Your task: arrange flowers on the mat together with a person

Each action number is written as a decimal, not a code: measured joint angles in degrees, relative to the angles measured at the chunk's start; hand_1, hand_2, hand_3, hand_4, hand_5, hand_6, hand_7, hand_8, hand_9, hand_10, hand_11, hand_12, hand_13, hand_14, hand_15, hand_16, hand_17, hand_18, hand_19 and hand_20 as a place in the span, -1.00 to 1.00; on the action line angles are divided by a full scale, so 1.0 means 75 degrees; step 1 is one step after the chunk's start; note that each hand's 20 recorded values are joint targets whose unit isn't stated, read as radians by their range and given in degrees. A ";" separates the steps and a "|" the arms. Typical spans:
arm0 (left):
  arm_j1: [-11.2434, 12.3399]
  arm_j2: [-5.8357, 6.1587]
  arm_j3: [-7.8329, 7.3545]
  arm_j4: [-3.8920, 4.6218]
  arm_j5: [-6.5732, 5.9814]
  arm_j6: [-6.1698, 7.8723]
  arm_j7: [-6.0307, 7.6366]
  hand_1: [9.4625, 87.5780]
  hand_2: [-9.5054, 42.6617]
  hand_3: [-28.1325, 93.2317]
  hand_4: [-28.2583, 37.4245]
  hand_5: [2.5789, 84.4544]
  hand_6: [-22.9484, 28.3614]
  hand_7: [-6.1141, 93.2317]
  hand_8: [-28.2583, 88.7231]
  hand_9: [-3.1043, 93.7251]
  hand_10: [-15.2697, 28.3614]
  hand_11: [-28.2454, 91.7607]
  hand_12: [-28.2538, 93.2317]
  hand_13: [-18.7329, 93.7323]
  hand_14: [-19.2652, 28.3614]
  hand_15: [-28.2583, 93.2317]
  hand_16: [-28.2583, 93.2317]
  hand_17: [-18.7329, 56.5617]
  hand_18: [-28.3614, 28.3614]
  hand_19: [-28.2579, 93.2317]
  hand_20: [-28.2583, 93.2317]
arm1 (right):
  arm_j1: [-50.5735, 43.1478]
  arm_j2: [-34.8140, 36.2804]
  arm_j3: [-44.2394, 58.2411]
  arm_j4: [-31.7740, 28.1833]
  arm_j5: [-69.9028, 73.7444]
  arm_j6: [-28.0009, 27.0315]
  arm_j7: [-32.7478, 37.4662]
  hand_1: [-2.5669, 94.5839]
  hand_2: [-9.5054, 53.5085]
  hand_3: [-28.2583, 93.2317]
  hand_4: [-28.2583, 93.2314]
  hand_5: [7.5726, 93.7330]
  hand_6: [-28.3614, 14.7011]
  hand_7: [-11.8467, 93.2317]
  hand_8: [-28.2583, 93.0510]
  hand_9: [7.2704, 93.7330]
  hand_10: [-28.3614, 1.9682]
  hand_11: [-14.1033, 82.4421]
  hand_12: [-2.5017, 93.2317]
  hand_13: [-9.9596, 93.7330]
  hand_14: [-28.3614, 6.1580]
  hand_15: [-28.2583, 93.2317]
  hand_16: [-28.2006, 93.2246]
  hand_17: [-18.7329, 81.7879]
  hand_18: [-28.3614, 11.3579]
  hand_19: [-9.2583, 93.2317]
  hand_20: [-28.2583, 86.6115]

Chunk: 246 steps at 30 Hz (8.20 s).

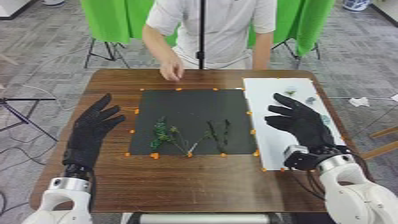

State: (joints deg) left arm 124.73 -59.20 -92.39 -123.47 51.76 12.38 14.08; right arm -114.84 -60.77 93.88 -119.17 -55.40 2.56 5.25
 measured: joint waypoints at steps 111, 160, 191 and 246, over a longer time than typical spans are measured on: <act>-0.2034 0.0243 0.0712 0.0442 0.0024 -0.0226 -0.0188 -0.67 -0.47 0.77 -1.00 -0.25 0.05 -0.63 -0.67 -0.25 0.44 -0.19 -0.38 -0.21 0.83 0.14 -0.62 -0.75 0.92 0.21 -0.32 | 0.7352 -0.1930 -0.9383 0.3740 -1.2546 -0.0087 0.1496 0.07 -1.00 0.52 -1.00 0.37 0.57 -0.39 -0.66 0.57 0.31 0.09 -0.29 0.49 0.23 0.54 -0.19 -0.20 -0.42 0.56 -0.02; -0.0053 -0.0007 -0.0199 -0.0111 0.0040 0.0207 0.0265 -0.66 -0.46 0.77 -1.00 -0.21 0.01 -0.66 -0.67 -0.18 0.37 -0.23 -0.40 -0.16 0.76 0.04 -0.62 -0.75 0.92 0.20 -0.33 | 0.4036 0.0040 -0.2639 0.0006 -0.3816 -0.0327 0.1942 -0.43 -0.72 0.72 -0.98 0.02 0.45 -0.46 -0.75 0.07 -0.06 -0.37 -0.66 0.04 -0.29 0.10 -0.36 -0.45 -0.64 0.21 -0.16; -0.0071 -0.0082 0.0020 0.0020 -0.0043 0.0202 0.0290 -0.67 -0.46 0.77 -1.00 -0.22 0.00 -0.67 -0.67 -0.21 0.37 -0.25 -0.39 -0.17 0.76 0.02 -0.59 -0.75 0.92 0.19 -0.33 | 0.0687 0.0013 -0.0634 0.0086 -0.0650 0.0387 0.0657 -0.54 -0.62 0.74 -1.00 -0.17 0.51 -0.47 -0.74 -0.12 0.03 -0.54 -0.65 -0.11 -0.36 -0.08 -0.28 -0.57 -0.66 0.11 -0.18; 0.0038 0.0153 0.0103 0.0016 -0.0261 0.0347 0.0257 -0.66 -0.47 0.77 -1.00 -0.24 0.00 -0.66 -0.68 -0.21 0.40 -0.22 -0.39 -0.18 0.80 0.05 -0.60 -0.75 0.92 0.20 -0.33 | 0.0584 -0.0026 -0.0704 0.0172 -0.0623 0.0647 0.0652 -0.54 -0.62 0.75 -1.00 -0.17 0.51 -0.48 -0.74 -0.11 0.05 -0.54 -0.65 -0.10 -0.37 -0.07 -0.28 -0.57 -0.63 0.11 -0.17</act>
State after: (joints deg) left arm 125.01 -58.05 -91.62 -123.35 49.80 14.99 16.01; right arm -110.46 -60.96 88.60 -117.88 -60.07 7.41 10.14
